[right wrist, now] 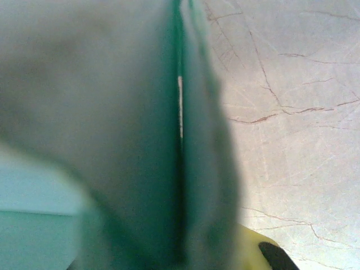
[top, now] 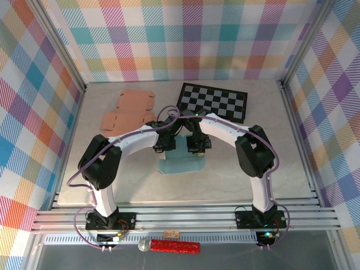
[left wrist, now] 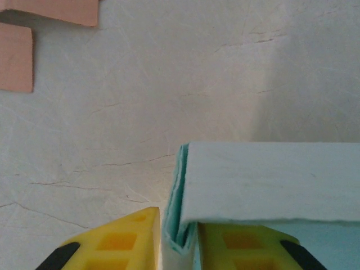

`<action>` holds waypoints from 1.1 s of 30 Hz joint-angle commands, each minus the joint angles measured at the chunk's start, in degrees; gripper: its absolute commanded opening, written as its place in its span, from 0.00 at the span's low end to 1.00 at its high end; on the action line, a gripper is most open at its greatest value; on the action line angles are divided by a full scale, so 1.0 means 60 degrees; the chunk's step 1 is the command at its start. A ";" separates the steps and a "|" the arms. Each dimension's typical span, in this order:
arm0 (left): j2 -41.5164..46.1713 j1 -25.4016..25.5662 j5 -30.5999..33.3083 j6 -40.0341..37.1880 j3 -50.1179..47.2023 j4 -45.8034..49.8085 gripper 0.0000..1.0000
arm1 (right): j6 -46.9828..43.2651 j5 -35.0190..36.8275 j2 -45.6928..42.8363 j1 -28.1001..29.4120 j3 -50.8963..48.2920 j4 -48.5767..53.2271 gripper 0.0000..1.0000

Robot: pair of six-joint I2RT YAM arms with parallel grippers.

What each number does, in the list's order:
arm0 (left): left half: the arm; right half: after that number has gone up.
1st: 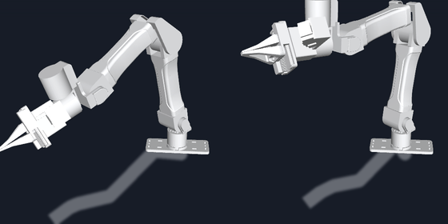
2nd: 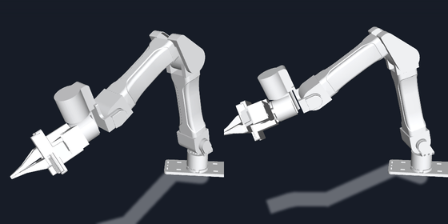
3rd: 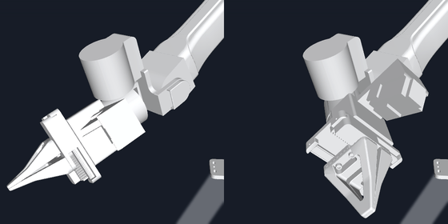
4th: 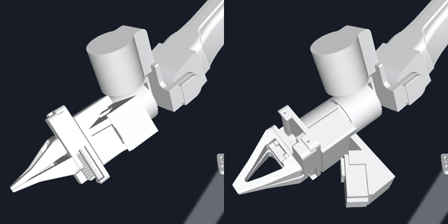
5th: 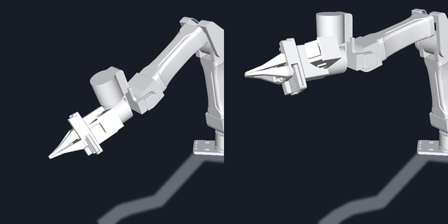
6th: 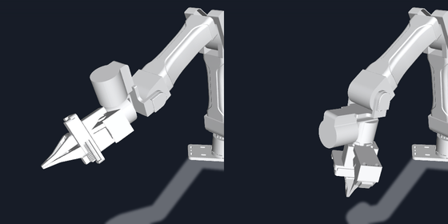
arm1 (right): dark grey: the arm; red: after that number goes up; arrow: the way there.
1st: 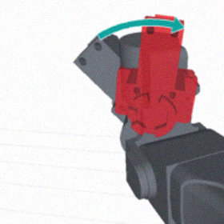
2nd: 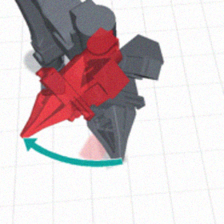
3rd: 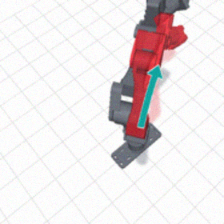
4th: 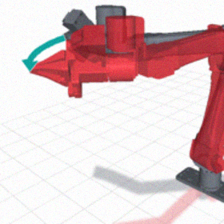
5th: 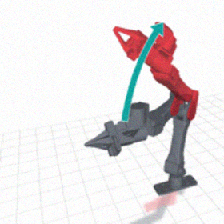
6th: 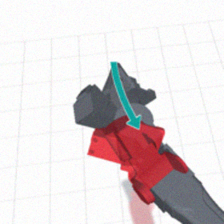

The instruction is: Fold the paper box

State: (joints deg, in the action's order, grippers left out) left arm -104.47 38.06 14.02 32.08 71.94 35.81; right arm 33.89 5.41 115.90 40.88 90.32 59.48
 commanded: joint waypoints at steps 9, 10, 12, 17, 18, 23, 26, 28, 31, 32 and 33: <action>-0.0052 0.0042 0.0798 0.0070 -0.0080 0.0271 0.00 | 0.0208 -0.0263 -0.0115 -0.0002 -0.0233 0.0174 0.00; -0.0025 0.0057 0.0773 0.0073 -0.0074 0.0271 0.00 | 0.0218 -0.0297 -0.0098 -0.0006 -0.0229 0.0179 0.00; 0.0007 0.0057 0.0667 0.0088 0.0009 0.0362 0.04 | 0.0263 -0.0356 -0.0056 -0.0007 -0.0226 0.0179 0.00; 0.0718 0.0057 0.0286 0.0285 0.0499 0.0753 0.43 | 0.0775 -0.0654 -0.0025 -0.0071 -0.0439 0.0154 0.00; 0.0888 0.0049 0.0158 0.0318 0.0687 0.0916 0.45 | 0.1004 -0.0841 -0.0046 -0.0142 -0.0553 0.0115 0.00; 0.1898 -0.0256 -0.1035 0.0555 0.1626 0.1364 0.53 | 0.2669 -0.1745 -0.0421 -0.0544 -0.1357 -0.0135 0.00; 0.2604 -0.0690 -0.1367 0.0865 0.1894 0.1527 0.53 | 0.4020 -0.2424 -0.0919 -0.0718 -0.1778 -0.0344 0.00; 0.3151 -0.1105 -0.1444 0.1034 0.1832 0.1589 0.53 | 0.4935 -0.2572 -0.1193 -0.0733 -0.1816 -0.0255 0.00; 0.3874 -0.1809 -0.1627 0.1048 0.1411 0.1822 0.49 | 0.6213 -0.2992 -0.1461 -0.0735 -0.1919 -0.0305 0.00; 0.4063 -0.2090 -0.1821 0.1034 0.1135 0.1904 0.47 | 0.6625 -0.3146 -0.1509 -0.0735 -0.1970 -0.0341 0.00; 0.4242 -0.2300 -0.1988 0.1026 0.0852 0.1926 0.45 | 0.7054 -0.3310 -0.1518 -0.0748 -0.2060 -0.0384 0.00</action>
State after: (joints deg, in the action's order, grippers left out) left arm -80.79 27.03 5.34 37.23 81.08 42.81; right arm 64.75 -9.87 108.64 36.12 79.05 57.23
